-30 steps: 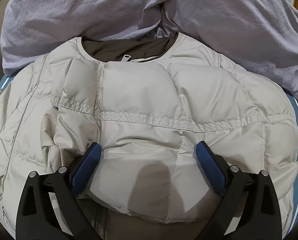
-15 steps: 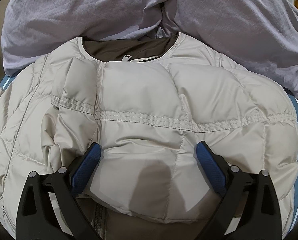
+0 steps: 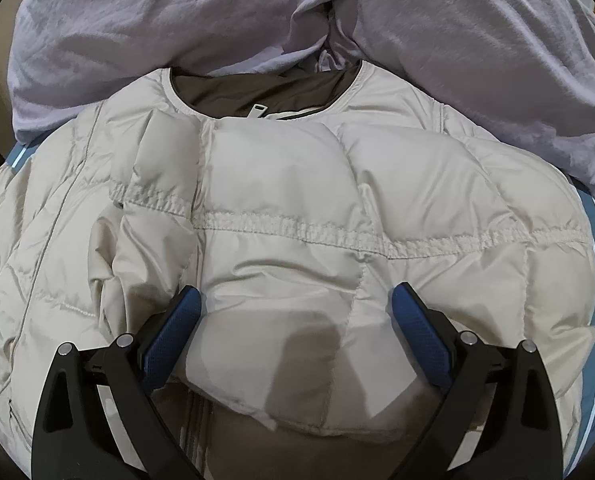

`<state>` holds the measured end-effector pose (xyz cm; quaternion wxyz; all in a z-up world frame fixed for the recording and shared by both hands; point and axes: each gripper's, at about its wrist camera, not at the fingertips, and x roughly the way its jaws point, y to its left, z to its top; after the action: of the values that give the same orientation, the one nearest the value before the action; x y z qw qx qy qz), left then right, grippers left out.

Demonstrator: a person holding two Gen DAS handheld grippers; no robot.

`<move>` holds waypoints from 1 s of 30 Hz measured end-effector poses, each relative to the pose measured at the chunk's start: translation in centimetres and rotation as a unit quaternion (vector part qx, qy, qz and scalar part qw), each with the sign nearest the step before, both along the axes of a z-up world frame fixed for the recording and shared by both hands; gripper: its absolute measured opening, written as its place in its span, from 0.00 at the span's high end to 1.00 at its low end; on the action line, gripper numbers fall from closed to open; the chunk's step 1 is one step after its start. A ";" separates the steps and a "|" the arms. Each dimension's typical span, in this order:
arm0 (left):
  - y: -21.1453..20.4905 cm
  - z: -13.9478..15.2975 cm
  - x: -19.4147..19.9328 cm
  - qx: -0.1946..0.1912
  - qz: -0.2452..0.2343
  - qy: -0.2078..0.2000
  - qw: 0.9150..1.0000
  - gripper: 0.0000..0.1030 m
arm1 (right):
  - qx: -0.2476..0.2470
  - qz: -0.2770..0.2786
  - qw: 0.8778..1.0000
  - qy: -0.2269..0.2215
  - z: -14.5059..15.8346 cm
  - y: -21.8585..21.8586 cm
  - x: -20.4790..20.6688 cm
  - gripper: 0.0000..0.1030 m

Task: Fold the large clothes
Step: 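Grasp the sleeve cuff with the left gripper and lift it, then lay the sleeve across the jacket body and open the left gripper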

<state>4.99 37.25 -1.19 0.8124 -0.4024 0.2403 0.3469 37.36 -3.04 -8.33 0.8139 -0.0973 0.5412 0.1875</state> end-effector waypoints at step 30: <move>-23.7 8.1 19.9 0.037 -0.388 -0.086 0.917 0.83 | 0.021 -0.054 0.998 -0.015 4.6 -10.0 -1.9 0.05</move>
<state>24.86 13.50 6.87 0.9151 -0.2758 0.2934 -0.0226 35.47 -13.04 -3.72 0.8327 -0.0540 0.5293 0.1533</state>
